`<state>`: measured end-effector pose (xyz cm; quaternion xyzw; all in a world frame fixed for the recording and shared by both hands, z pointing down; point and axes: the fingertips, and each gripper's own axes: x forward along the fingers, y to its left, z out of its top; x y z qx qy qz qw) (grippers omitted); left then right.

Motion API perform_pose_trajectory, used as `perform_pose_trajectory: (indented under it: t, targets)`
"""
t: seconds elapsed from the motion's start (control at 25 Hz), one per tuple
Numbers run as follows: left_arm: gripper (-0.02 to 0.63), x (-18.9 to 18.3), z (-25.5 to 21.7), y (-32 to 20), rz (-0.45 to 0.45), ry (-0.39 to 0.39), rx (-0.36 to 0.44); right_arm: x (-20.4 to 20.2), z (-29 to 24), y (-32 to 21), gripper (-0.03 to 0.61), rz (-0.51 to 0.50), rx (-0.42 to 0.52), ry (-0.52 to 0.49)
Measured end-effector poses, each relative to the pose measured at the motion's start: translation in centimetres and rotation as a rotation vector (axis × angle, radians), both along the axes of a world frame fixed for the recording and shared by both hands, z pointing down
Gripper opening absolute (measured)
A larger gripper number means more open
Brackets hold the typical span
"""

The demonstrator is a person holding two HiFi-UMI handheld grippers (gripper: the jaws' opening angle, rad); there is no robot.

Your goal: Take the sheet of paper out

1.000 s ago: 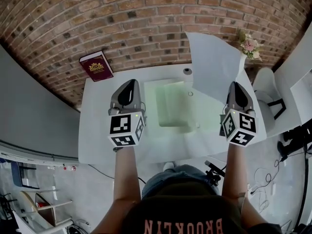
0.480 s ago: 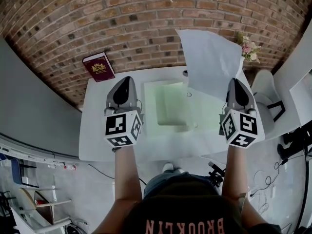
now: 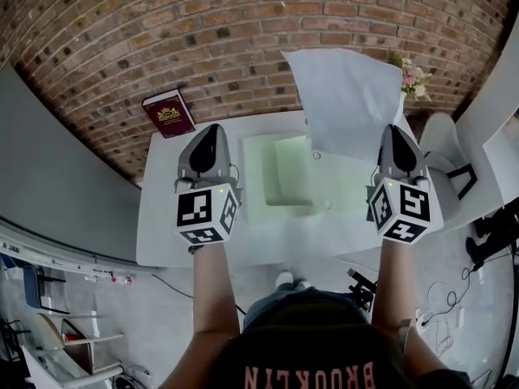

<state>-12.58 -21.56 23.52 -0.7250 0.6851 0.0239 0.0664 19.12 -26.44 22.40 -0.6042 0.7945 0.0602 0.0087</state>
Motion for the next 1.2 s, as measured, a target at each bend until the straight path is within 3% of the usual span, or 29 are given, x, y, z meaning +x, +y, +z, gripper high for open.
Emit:
perform_pose_trajectory:
  t: [0.48, 1.2]
  targets:
    - [-0.003, 0.6, -1.1, 0.2, 0.015, -0.016, 0.027, 0.0, -1.5, 0.6, 0.002, -0.009, 0.050, -0.025]
    - [-0.003, 0.9, -2.1, -0.1, 0.030, -0.042, 0.030, -0.9, -1.8, 0.5, 0.002, -0.028, 0.037, 0.009]
